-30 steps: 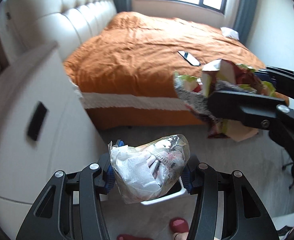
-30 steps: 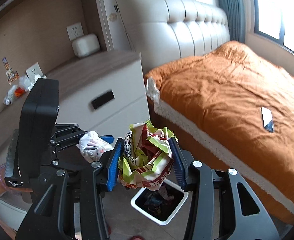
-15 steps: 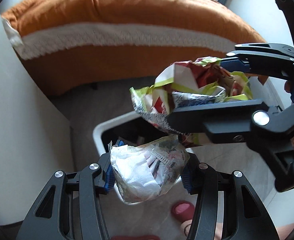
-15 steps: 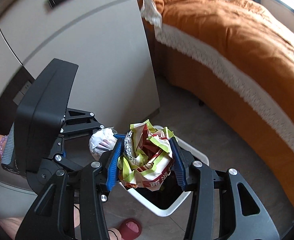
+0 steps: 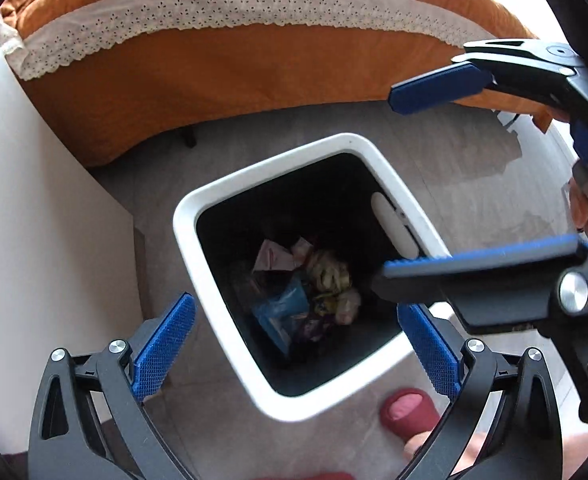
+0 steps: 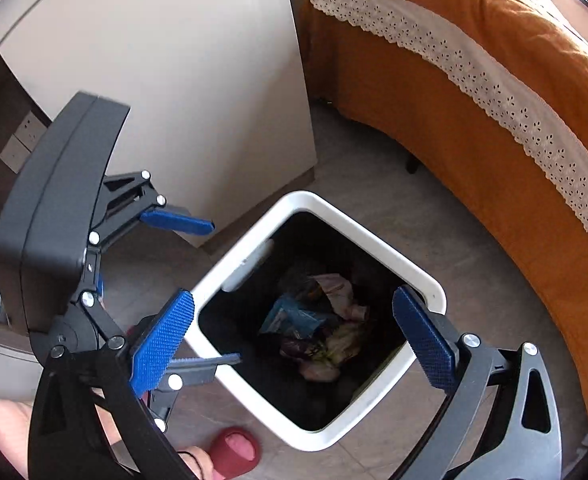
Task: Collect trash
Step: 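Open both tools to drop the bags into the bin, then move both open tools back toward the remaining desk trash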
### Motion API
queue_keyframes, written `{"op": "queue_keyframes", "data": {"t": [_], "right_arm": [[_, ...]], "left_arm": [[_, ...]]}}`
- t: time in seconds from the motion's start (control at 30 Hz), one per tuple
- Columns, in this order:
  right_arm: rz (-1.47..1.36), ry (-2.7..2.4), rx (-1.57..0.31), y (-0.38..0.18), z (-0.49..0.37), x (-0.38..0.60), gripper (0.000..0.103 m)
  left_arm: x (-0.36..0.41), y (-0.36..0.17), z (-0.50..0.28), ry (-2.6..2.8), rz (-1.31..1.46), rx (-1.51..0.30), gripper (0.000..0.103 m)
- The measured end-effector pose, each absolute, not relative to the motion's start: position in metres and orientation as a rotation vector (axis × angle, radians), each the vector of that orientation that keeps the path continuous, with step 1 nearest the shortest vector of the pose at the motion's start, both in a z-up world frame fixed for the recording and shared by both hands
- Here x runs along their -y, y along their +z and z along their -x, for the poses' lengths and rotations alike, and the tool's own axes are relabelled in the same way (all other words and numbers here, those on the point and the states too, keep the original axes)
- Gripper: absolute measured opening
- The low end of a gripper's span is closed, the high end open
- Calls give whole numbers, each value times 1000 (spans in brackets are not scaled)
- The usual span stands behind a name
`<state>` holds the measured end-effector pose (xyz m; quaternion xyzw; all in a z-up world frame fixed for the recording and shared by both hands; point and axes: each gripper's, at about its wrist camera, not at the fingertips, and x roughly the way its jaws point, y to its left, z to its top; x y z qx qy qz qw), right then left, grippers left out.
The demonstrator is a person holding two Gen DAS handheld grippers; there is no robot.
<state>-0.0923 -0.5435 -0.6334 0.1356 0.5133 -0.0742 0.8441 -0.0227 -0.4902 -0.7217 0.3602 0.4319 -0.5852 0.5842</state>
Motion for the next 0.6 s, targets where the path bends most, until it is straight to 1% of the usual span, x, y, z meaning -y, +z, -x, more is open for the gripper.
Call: {"op": "queue_keyframes", "data": {"t": [0.23,0.37,0.5,0.6], "right_arm": [[-284,-172,-1043,-574,88,546,99],[-269,-183,-1011,-528,87,550,99],[-261,-193,-970,-476,87,547,99],[-253,-206,-915,-423,86,542,99]], "left_arm": [[475,-667,19,-1346,-831,-986,99],[473,-620,10,-1309,-772,-976,99],[470,-559,3,-1256,-689,-952,99],[460,-506,2,-1202,-618,-928,99]]}}
